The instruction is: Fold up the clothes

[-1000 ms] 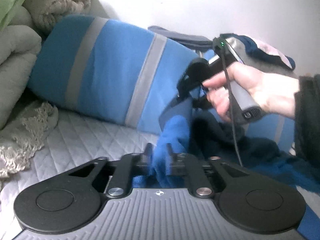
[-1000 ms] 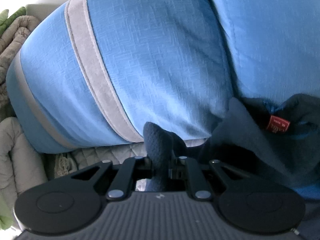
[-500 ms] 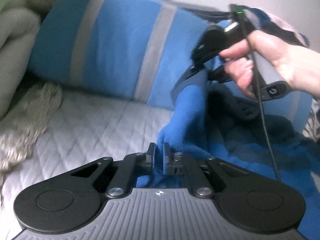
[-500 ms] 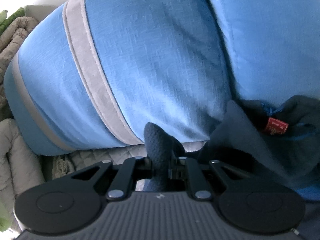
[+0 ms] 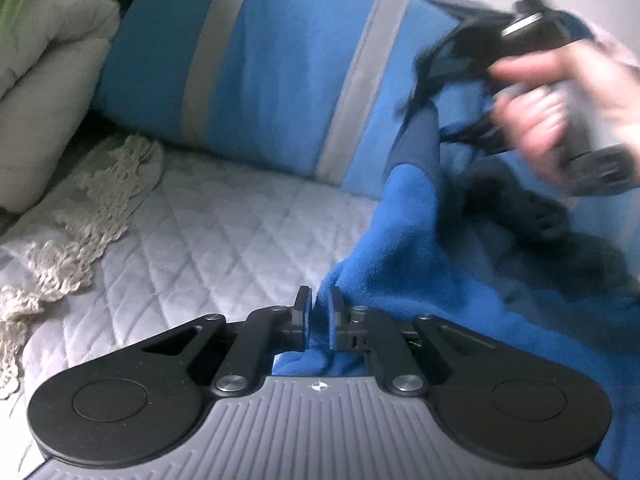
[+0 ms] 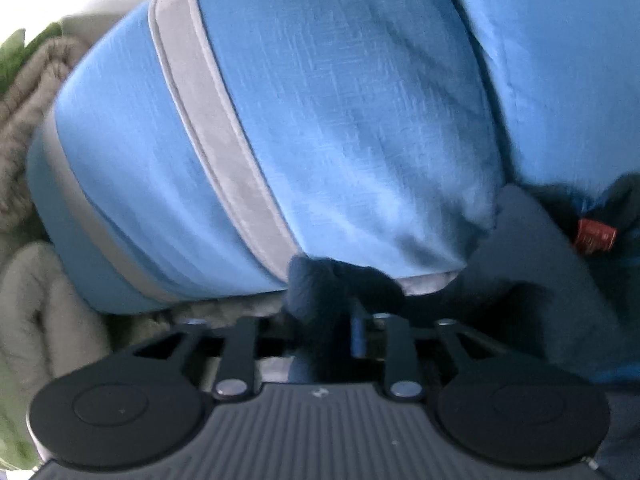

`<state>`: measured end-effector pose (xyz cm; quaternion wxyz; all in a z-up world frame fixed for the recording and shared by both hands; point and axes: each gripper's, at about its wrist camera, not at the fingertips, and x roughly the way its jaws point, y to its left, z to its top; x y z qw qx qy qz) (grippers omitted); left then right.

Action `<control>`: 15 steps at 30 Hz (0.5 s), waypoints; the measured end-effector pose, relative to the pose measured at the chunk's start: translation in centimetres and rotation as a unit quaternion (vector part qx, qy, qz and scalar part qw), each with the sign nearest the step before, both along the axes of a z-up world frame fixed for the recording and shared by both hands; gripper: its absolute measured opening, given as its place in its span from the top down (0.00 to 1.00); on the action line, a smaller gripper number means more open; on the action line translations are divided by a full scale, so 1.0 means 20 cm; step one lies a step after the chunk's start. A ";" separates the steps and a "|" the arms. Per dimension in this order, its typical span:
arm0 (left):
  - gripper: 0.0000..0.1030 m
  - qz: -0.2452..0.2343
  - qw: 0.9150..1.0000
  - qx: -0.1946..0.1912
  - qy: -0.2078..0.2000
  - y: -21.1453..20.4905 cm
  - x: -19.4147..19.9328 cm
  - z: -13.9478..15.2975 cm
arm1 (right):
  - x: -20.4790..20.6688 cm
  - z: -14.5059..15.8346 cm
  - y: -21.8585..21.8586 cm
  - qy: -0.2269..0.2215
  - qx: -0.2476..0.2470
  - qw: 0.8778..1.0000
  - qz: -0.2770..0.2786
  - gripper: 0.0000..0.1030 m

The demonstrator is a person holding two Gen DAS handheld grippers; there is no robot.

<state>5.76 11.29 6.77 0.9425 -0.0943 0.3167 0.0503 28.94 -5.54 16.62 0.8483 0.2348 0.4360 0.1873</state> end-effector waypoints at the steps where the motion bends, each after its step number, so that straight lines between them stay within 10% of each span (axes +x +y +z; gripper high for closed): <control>1: 0.82 0.004 1.000 -0.005 -0.001 0.01 0.01 0.00 | -0.03 0.03 -0.02 -0.011 0.012 1.000 0.003 0.11; 9: 0.35 0.028 0.995 -0.087 -0.029 0.19 -0.01 0.08 | -0.39 0.13 -0.40 -0.109 -0.010 0.992 0.056 0.00; 15: 0.32 -0.001 0.992 -0.126 0.002 0.23 0.08 0.05 | -0.78 0.02 -0.81 -0.149 -0.031 0.986 0.064 0.00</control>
